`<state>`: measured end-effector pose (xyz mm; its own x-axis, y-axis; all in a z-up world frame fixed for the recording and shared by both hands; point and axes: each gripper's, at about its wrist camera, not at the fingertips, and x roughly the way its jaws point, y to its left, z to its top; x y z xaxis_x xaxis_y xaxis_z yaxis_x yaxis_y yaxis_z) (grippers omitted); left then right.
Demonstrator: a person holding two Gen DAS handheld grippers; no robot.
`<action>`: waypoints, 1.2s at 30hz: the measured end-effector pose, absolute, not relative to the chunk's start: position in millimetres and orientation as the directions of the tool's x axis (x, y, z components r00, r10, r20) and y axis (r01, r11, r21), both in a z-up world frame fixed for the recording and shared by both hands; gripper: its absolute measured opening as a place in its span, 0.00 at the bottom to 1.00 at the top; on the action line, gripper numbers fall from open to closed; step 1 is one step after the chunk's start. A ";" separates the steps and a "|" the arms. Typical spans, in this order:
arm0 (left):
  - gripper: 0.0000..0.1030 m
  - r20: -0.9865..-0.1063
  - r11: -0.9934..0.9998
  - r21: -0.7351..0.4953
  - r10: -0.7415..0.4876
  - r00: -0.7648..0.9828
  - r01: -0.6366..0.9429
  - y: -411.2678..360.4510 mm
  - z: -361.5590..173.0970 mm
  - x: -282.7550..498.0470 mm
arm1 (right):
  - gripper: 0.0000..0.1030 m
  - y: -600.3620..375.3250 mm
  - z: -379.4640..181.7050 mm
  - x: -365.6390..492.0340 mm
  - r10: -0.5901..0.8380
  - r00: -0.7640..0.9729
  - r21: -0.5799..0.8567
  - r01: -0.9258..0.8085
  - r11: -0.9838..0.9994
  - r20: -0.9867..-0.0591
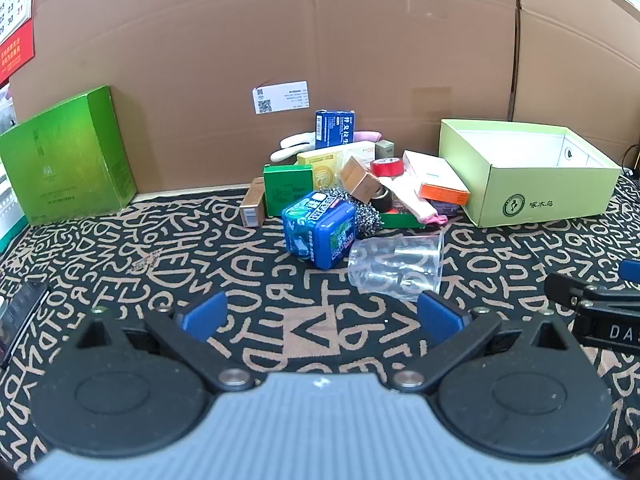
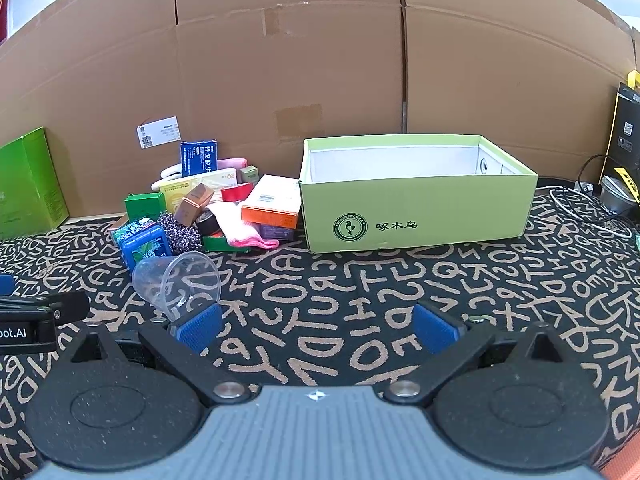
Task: Organize objects
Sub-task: 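Move both tools toward the blue mint tin and clear plastic cup, then grasp the blue mint tin with the left tool while the right tool grasps the clear cup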
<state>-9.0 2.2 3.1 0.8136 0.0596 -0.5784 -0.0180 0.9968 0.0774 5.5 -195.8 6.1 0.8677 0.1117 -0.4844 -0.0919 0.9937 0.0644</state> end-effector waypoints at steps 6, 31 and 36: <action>1.00 -0.579 0.997 0.075 0.058 0.813 -0.018 3.2 3.3 -9.0 | 1.00 -196.1 3.8 8.9 0.121 0.863 0.070 -0.099 0.993 -0.491; 1.00 -0.578 0.962 -0.081 -0.257 0.775 0.260 57.9 -9.4 102.7 | 0.51 -134.9 -25.8 64.1 0.450 0.740 0.113 -0.460 0.881 -0.499; 0.93 -0.601 0.940 -0.108 -0.320 0.732 0.323 59.6 -19.9 135.7 | 0.36 -114.6 -32.4 78.1 0.495 0.693 0.119 -0.516 0.848 -0.524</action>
